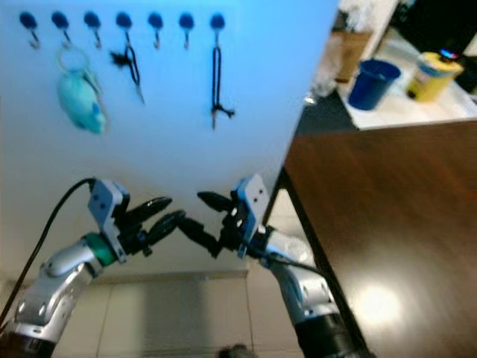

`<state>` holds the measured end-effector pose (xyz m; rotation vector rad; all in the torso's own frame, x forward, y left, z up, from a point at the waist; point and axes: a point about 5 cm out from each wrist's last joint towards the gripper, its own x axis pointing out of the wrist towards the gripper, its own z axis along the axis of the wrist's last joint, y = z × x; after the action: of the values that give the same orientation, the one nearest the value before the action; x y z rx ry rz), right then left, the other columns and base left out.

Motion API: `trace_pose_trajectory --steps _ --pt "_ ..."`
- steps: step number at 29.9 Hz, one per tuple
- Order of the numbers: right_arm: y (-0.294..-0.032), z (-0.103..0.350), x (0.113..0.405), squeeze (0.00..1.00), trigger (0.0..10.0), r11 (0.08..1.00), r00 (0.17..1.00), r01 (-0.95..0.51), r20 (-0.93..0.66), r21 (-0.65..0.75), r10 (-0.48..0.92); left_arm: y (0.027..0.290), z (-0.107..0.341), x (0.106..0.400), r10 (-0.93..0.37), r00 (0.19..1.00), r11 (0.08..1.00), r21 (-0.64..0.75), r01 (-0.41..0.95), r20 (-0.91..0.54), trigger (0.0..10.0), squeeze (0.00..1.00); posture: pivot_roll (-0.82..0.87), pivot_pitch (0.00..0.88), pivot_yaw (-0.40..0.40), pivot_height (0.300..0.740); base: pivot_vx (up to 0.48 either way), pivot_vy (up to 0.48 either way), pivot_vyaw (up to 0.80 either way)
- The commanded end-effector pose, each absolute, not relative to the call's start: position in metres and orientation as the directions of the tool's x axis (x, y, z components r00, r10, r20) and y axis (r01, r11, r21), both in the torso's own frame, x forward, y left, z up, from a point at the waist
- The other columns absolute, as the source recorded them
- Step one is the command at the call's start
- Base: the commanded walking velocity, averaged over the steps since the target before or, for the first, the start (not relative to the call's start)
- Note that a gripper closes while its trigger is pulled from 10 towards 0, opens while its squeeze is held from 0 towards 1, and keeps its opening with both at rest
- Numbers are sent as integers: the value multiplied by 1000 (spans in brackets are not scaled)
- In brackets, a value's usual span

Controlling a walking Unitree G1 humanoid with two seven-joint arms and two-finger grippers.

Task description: Hang keys on a hook

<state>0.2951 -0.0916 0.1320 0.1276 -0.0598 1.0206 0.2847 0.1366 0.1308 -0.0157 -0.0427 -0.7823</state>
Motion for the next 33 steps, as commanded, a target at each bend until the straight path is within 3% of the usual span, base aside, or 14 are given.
trace_pose_trajectory --steps 1,12,21,33 --pt "-88 127 295 0 10000 521 528 -848 93 92 844 134 129 281 -721 692 692 1 722 39 10000 0 30 0 32 740 -386 0 0" --pt "-89 128 295 0 10000 546 556 -830 91 114 826 138 128 280 -704 710 710 -5 704 24 10000 0 42 0 42 740 -367 0 0" --pt "-94 133 302 0 10000 605 626 -777 114 175 772 148 140 294 -542 839 838 -40 544 46 10000 0 38 0 46 740 0 0 -800" --pt "-91 128 300 0 10000 601 629 -771 104 209 771 146 129 291 -554 832 832 -5 554 -25 10000 0 37 0 58 740 0 0 -800"
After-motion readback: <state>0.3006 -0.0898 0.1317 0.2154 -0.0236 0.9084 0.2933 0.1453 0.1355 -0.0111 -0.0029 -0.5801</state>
